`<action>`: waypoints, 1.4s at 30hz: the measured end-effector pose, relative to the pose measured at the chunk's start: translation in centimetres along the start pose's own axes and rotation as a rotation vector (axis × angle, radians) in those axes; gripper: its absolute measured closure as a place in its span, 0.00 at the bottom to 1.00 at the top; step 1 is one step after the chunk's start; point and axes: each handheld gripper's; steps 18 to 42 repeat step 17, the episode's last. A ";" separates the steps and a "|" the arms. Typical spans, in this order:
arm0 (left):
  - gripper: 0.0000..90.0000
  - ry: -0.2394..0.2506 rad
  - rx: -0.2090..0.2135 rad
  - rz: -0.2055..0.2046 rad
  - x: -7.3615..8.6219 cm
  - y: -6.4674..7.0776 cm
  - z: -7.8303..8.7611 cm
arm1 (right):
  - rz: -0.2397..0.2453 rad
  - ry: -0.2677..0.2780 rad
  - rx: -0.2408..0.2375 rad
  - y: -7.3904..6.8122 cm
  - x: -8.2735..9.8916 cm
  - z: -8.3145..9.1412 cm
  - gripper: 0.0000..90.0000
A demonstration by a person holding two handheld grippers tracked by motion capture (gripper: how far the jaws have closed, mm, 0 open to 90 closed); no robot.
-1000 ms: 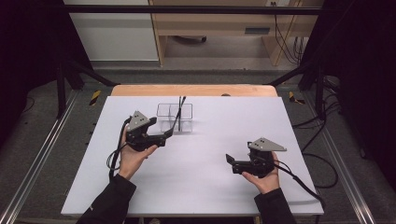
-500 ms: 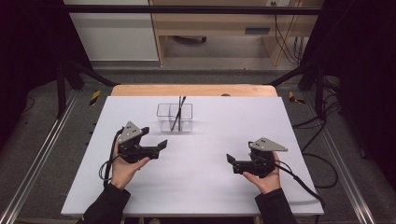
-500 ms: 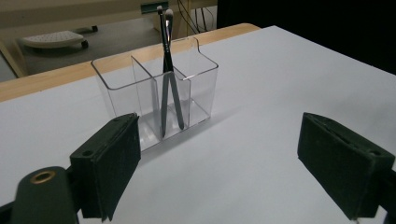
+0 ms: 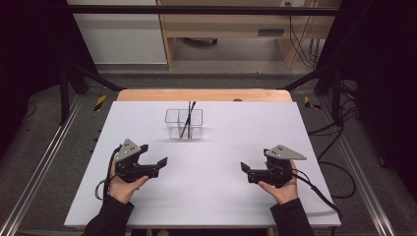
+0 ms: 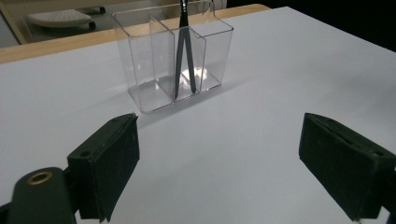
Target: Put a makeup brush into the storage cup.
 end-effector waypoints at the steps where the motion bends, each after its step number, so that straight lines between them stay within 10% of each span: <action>1: 0.13 -0.003 -0.005 0.003 0.2 -0.1 0.1 | 0.002 -0.001 0.000 0.0 0.0 0.0 0.07; 42: 0.13 -0.040 -0.051 0.044 2.2 -1.5 1.0 | -0.012 -0.005 0.005 0.5 0.3 0.2 0.07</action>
Point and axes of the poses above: each handheld gripper's, and its own axes: z roughly backward along the jaws, x roughly out of its underside, y roughly to its right, and after that the axes turned 7 degrees about -y, right-handed
